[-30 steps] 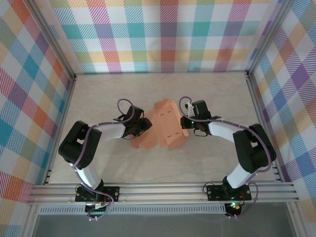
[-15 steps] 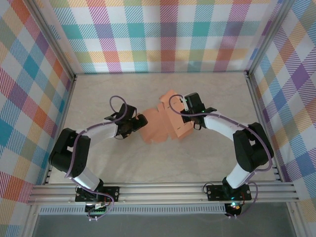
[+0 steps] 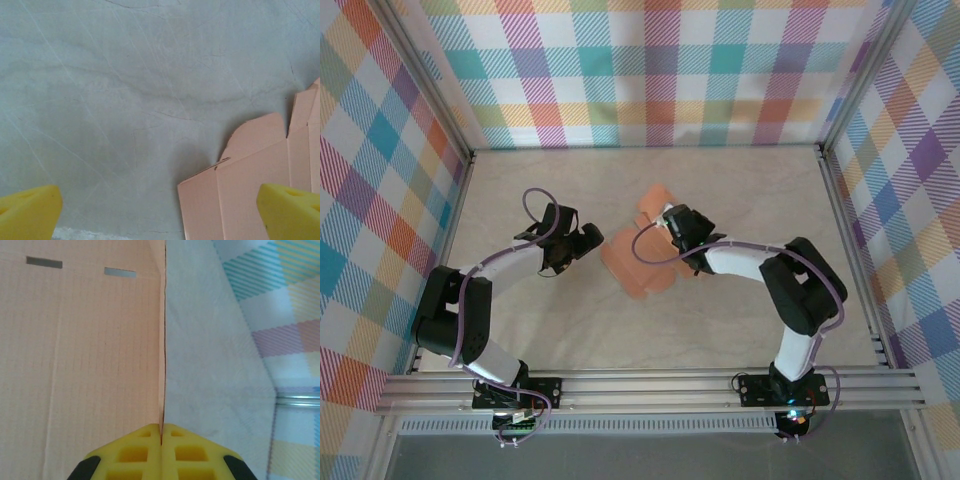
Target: Fold the paper box
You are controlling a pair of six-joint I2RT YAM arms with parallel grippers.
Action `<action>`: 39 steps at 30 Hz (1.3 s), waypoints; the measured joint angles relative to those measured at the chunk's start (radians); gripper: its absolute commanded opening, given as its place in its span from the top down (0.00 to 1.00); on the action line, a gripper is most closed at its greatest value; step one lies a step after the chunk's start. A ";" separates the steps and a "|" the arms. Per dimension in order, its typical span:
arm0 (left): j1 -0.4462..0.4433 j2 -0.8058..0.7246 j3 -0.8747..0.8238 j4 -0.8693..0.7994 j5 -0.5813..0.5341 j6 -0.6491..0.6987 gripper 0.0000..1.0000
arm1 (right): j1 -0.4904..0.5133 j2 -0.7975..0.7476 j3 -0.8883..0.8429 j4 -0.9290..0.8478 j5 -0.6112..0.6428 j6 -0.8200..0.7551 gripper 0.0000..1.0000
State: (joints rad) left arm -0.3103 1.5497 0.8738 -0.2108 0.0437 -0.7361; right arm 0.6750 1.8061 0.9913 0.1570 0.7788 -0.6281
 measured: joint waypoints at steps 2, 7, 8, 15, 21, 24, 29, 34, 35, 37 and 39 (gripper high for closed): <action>0.000 0.000 0.000 0.000 0.000 0.001 0.00 | 0.017 0.033 -0.024 0.100 0.048 -0.076 1.00; 0.000 -0.001 0.000 0.001 0.000 0.007 0.00 | 0.039 0.112 -0.072 0.364 0.132 -0.263 1.00; 0.000 -0.001 0.000 0.001 0.000 0.009 0.00 | 0.040 0.116 -0.079 0.393 0.138 -0.286 1.00; 0.000 -0.006 -0.002 0.003 0.007 0.040 0.00 | 0.018 -0.010 -0.048 0.158 -0.006 -0.153 1.00; 0.000 -0.021 -0.002 0.003 0.007 0.060 0.00 | 0.013 -0.053 -0.035 0.122 -0.030 -0.147 1.00; 0.000 -0.022 -0.002 0.003 0.007 0.066 0.00 | 0.020 -0.037 -0.059 0.206 0.011 -0.213 1.00; 0.000 -0.024 -0.002 0.003 0.007 0.075 0.00 | 0.039 0.030 -0.118 0.463 0.087 -0.392 1.00; -0.001 -0.033 -0.007 0.003 0.007 0.077 0.00 | 0.040 0.067 -0.146 0.622 0.121 -0.505 1.00; -0.001 -0.035 -0.009 0.002 0.007 0.077 0.00 | 0.040 0.067 -0.146 0.631 0.122 -0.510 1.00; -0.001 -0.039 -0.013 0.003 0.007 0.079 0.00 | 0.040 0.057 -0.146 0.616 0.117 -0.495 1.00; -0.001 -0.045 -0.019 0.003 0.007 0.080 0.00 | 0.040 0.029 -0.144 0.549 0.098 -0.457 1.00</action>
State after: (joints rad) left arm -0.3115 1.5047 0.8547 -0.2081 0.0505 -0.6559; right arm 0.7151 1.8351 0.8471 0.7059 0.8768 -1.0847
